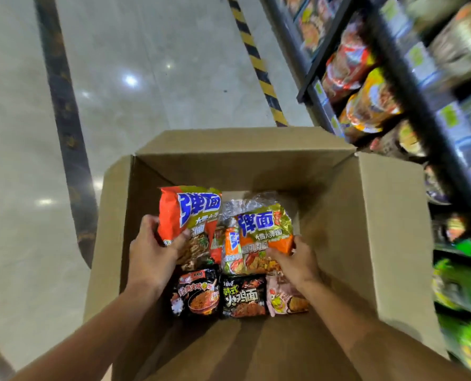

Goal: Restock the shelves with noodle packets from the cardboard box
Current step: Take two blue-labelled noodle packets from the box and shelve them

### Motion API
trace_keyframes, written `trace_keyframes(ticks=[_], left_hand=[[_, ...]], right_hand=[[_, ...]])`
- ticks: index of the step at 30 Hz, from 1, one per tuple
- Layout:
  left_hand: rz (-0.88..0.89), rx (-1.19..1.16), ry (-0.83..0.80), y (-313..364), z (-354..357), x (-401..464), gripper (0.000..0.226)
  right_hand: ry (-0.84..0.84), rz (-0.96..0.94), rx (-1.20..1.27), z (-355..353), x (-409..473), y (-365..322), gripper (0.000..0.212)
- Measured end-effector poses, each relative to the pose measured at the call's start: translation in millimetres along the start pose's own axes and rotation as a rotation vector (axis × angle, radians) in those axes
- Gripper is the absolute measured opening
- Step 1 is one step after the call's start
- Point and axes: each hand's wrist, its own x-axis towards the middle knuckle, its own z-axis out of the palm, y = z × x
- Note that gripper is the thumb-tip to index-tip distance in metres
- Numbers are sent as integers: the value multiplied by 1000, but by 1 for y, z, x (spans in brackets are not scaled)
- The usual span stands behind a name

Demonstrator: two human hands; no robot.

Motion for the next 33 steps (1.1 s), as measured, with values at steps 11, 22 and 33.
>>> trace_keyframes(ticks=[11, 22, 33], left_hand=[[149, -139, -26, 220, -142, -160, 48], [387, -309, 1, 370, -228, -338, 42], [774, -338, -318, 454, -230, -435, 18]], right_hand=[[99, -234, 148, -192, -223, -158, 26], [207, -514, 529, -367, -445, -221, 28], [661, -596, 680, -421, -641, -153, 29]])
